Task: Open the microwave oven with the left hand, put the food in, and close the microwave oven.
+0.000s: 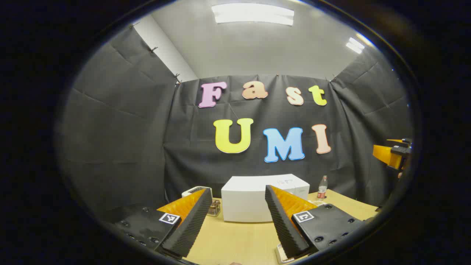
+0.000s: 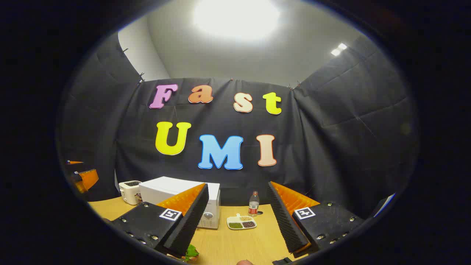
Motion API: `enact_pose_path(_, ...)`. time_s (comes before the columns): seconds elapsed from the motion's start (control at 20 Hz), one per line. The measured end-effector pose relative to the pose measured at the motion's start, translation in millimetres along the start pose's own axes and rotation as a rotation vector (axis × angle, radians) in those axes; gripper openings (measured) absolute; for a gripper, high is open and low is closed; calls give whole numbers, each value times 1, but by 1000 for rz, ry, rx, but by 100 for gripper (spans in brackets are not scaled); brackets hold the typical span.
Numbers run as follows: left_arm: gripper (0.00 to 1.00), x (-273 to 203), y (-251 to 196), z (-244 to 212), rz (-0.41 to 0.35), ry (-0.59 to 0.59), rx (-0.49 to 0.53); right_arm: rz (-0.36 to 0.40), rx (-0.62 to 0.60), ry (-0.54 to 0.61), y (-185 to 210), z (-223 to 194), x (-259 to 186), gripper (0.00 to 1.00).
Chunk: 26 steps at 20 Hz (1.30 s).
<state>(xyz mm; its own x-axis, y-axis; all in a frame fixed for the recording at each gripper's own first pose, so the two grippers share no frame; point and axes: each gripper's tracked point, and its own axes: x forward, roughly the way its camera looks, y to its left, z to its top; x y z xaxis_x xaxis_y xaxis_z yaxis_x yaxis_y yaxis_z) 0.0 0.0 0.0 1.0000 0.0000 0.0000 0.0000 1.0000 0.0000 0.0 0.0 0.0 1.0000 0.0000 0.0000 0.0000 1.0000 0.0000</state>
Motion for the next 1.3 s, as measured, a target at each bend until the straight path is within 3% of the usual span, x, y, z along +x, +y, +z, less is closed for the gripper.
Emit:
enact_pose_path(0.05,97,-1,-2,1,0,-1,3,1,-7,-4,-2,1,0,95)
enact_pose_path(0.8,97,-9,-49,15,16,-41,49,58,43,-1,-25,-8,-7,96)
enact_pose_path(0.85,97,-7,-53,15,19,-46,50,65,44,-3,-27,-9,-9,92)
enact_pose_path(1.3,95,55,-85,-2,-45,-35,12,-8,23,15,-53,-21,-2,96)
